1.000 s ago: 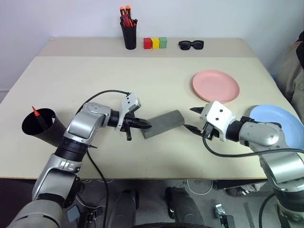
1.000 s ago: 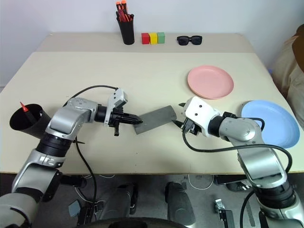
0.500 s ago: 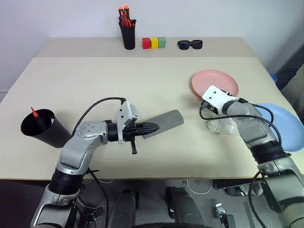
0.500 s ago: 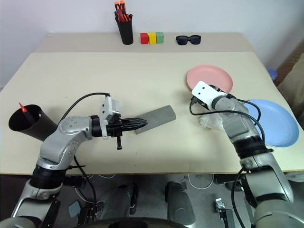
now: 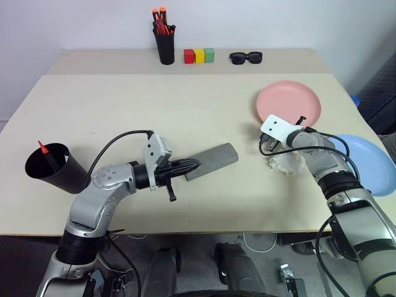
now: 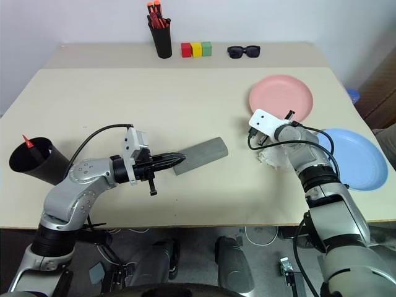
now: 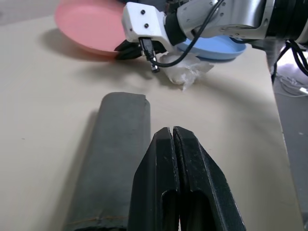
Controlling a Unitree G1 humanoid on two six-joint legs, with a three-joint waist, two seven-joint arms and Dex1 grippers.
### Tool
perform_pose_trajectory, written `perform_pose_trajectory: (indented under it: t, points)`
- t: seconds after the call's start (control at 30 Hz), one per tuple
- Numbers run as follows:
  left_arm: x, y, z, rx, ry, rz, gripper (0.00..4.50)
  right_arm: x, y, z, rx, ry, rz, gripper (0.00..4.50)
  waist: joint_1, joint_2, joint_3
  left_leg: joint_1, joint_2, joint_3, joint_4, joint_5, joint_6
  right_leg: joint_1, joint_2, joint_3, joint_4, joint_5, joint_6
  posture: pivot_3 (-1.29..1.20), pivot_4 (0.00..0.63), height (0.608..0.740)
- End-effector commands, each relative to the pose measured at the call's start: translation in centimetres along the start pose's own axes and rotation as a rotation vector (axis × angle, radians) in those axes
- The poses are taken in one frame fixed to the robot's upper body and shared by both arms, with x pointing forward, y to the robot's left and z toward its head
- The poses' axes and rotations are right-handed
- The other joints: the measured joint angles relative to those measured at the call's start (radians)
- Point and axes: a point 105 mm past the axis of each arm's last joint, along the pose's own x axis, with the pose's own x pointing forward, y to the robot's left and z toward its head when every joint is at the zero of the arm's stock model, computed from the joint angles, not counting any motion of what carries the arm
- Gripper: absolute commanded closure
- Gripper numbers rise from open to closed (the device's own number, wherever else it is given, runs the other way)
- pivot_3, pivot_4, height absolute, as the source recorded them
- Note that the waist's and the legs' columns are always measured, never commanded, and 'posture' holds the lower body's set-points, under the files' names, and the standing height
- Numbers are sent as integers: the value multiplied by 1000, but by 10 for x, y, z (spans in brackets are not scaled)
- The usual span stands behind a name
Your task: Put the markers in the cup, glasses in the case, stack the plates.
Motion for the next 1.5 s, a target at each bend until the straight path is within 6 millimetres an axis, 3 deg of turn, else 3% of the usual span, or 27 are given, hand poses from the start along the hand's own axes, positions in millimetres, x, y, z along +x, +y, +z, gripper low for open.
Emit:
perform_pose_trajectory:
  t: [0.03,0.2,0.3,0.43,0.57,0.73,0.83,1.0,1.17,1.27,1.37,1.5]
  points:
    - [6,-3,10,30,-47,-27,4500,-23,-36,11,-51,-43,-118,4446,7,0,0,0,0,0,0,0,0,0,0,0,0,0,0,0,150,740]
    - [14,-5,16,32,-75,-68,4500,-78,-57,15,35,-88,-146,4446,12,0,0,-1,-1,-1,1,0,0,1,-1,0,-1,0,0,0,150,740]
    - [20,-8,18,44,-94,-113,4500,-121,-63,2,122,-46,-139,4446,13,1,0,0,0,-1,0,0,0,2,-1,-1,-1,0,0,0,150,740]
    - [30,-15,22,69,-132,-191,4500,-171,-41,-34,199,90,-41,4446,12,2,-1,2,0,-2,1,0,0,5,0,-1,-2,-2,-3,0,150,740]
    - [39,-26,27,89,-163,-274,4500,-198,-11,-63,266,193,24,4446,6,2,-1,3,0,-1,2,0,0,7,0,-1,-2,-3,-3,0,150,740]
    - [46,-30,23,101,-155,-316,4500,-199,0,-79,333,241,-1,4446,0,4,-3,9,0,3,1,0,0,9,0,2,-1,-4,-2,0,150,740]
    - [45,-31,21,103,-150,-320,4500,-199,1,-82,328,251,9,3472,6,5,-3,9,0,3,1,0,0,9,0,2,-1,-5,0,0,150,740]
    - [42,-30,18,97,-147,-306,4500,-192,-9,-65,293,181,-12,963,8,5,-3,7,0,3,1,0,1,9,0,2,-2,-5,-1,0,150,740]
    - [41,-30,16,98,-146,-287,4500,-172,5,-10,345,-77,100,963,4,4,-3,8,1,2,1,0,1,9,0,2,-2,-5,-1,0,150,740]
    - [41,-30,16,99,-147,-274,4500,-155,19,10,368,-147,150,963,7,4,-3,8,0,1,1,0,1,9,1,1,-2,-6,0,0,150,740]
    - [41,-30,17,100,-147,-263,4500,-139,27,12,376,-138,153,963,9,4,-2,7,0,1,1,0,1,9,0,1,-2,-5,-1,0,150,740]
    - [38,-31,19,98,-145,-242,4500,-122,42,-7,370,-49,150,963,11,4,-2,5,0,0,1,0,1,8,-1,1,-3,-4,-3,0,150,740]
